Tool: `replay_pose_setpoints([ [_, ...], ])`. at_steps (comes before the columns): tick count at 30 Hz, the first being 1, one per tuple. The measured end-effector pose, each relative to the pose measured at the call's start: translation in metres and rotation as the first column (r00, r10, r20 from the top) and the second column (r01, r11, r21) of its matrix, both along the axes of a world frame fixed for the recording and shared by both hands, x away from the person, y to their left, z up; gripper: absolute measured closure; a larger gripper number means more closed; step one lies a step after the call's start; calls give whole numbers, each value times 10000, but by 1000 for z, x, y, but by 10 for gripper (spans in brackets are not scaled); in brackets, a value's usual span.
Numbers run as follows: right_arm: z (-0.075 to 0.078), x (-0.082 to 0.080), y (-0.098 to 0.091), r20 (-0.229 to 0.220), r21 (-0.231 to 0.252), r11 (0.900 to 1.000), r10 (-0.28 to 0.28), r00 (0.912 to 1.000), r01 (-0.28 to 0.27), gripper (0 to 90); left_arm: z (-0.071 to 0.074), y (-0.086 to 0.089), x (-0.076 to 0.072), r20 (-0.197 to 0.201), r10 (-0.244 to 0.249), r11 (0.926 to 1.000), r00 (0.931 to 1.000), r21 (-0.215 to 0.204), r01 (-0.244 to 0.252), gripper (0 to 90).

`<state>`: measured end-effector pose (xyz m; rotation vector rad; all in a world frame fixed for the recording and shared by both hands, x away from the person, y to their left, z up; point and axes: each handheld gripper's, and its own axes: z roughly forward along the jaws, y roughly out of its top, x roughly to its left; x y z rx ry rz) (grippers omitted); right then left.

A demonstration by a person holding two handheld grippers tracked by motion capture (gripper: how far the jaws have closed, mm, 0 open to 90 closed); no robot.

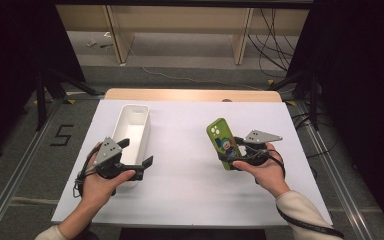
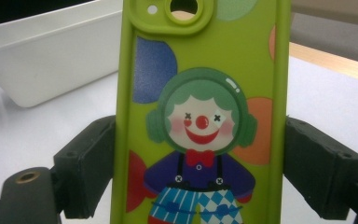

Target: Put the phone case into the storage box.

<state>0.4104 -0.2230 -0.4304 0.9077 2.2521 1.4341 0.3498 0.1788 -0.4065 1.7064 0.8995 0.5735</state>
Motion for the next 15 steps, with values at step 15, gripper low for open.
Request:
replay_pose_setpoints([
  [15,4,-21,0,288,325,9995,-19,9996,10,169,7,-48,18,-68,-1022,9947,9947,66,1023,23],
])
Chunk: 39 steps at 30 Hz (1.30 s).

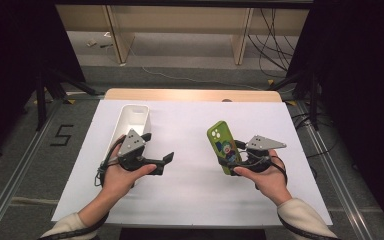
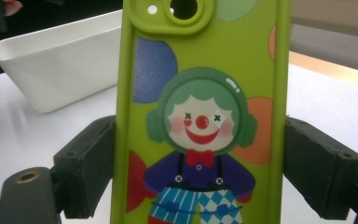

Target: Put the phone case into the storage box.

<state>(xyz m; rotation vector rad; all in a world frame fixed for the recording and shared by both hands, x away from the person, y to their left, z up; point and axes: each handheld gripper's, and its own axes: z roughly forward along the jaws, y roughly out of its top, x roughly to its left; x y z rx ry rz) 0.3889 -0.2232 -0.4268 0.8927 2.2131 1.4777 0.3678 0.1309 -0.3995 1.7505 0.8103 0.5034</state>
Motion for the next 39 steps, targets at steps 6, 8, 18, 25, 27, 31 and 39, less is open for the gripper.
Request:
replay_pose_setpoints([
  [6,0,-7,-2,48,-12,10000,24,10000,-24,169,-4,-17,7,-173,-289,9996,9994,44,290,28],
  [8,0,-8,-1,85,48,10000,13,10000,-13,169,-4,-22,8,-189,-370,9993,9991,23,371,30],
  [18,0,-12,3,190,71,10000,41,9998,-43,169,0,-52,15,-209,-1040,9944,9944,-188,1036,68],
  [25,-1,-12,6,193,89,9999,59,9998,-61,169,1,-70,21,-436,-1409,9892,9891,-464,1389,98],
  [27,-1,-12,6,202,110,9999,45,9998,-47,169,2,-75,21,-444,-1524,9875,9873,-486,1502,102],
  [31,-1,-11,5,208,113,9999,10,9998,-12,169,4,-83,21,-459,-1743,9835,9836,-579,1716,114],
  [39,-2,-11,8,200,113,9999,-9,9998,6,169,2,-97,24,-674,-1917,9798,9791,-716,1869,171],
])
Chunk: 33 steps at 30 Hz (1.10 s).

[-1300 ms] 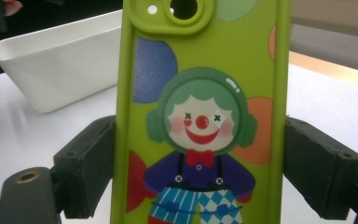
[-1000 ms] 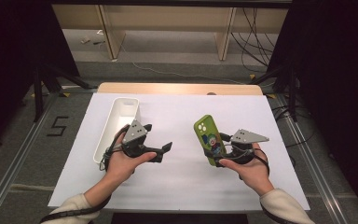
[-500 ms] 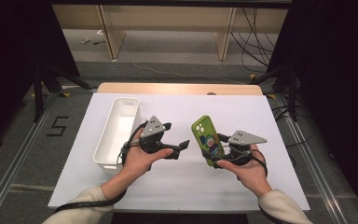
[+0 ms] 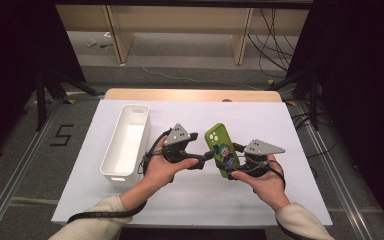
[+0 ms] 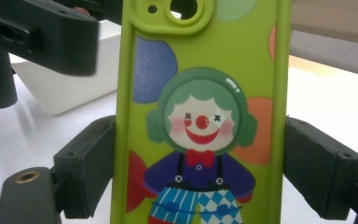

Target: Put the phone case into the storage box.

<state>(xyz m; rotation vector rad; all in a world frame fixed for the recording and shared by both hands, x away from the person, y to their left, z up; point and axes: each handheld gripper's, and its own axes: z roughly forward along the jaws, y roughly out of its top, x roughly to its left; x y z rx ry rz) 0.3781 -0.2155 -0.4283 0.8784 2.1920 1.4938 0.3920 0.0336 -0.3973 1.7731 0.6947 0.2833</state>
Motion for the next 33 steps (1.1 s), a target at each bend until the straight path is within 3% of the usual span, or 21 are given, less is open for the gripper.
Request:
replay_pose_setpoints([
  [5,0,0,1,9,-5,10000,33,10000,-33,169,1,-12,2,-52,-77,10000,10000,25,77,212],
  [12,0,-1,1,99,14,10000,-15,10000,15,169,-5,-24,5,-438,174,9998,9989,69,-172,336],
  [23,0,-1,2,169,-89,9999,-108,9998,110,169,-9,-29,7,-1067,59,9991,9943,-423,-105,545],
  [29,0,-1,3,234,-183,9997,-128,9996,133,168,-10,-32,6,-1102,-72,9984,9939,-561,10,651],
  [33,-1,-1,5,294,-298,9995,-80,9995,89,168,-11,-32,5,-1189,-157,9959,9928,-901,50,722],
])
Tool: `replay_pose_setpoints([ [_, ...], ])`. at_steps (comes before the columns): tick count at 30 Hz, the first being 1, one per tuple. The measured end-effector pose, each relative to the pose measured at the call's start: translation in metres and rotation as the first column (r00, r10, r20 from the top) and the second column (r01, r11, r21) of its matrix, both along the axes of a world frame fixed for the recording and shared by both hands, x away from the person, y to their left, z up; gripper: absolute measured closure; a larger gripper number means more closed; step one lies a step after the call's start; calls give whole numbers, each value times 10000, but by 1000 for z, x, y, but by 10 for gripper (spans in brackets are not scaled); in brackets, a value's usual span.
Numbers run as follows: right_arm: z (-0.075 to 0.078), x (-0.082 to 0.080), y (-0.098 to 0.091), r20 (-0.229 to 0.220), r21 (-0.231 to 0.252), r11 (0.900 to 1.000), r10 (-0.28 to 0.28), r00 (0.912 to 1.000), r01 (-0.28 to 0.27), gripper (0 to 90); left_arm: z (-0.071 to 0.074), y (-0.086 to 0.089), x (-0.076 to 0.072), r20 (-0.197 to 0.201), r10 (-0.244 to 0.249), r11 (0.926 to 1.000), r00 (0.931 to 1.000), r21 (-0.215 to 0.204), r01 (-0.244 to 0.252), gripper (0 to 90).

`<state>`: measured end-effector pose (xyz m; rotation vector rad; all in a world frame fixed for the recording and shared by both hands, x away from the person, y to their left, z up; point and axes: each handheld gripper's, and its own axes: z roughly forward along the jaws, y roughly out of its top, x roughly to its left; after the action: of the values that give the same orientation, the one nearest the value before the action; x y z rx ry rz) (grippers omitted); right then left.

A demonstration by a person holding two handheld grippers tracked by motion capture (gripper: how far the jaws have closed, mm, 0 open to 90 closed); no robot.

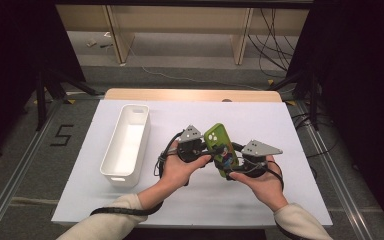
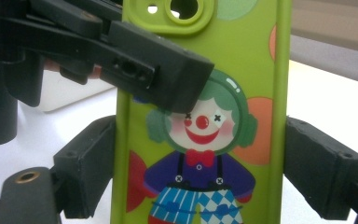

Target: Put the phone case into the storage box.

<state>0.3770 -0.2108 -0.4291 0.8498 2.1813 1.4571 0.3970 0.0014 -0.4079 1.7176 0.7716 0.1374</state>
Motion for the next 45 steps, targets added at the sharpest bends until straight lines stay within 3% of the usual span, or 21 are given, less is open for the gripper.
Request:
replay_pose_setpoints([
  [10,1,-1,2,272,-176,9998,-66,9996,70,164,2,-2,-3,77,-212,9995,9997,-242,213,771],
  [24,0,0,1,126,233,9994,241,9996,-244,118,7,4,0,220,-388,9991,9990,-159,392,777],
  [36,-5,6,-8,-451,354,9951,940,9946,-924,94,9,11,6,387,-716,9973,9967,171,709,779],
  [45,-10,12,-14,-780,236,9931,1160,9902,-1145,101,8,14,10,597,-1323,9905,9894,463,1296,779],
])
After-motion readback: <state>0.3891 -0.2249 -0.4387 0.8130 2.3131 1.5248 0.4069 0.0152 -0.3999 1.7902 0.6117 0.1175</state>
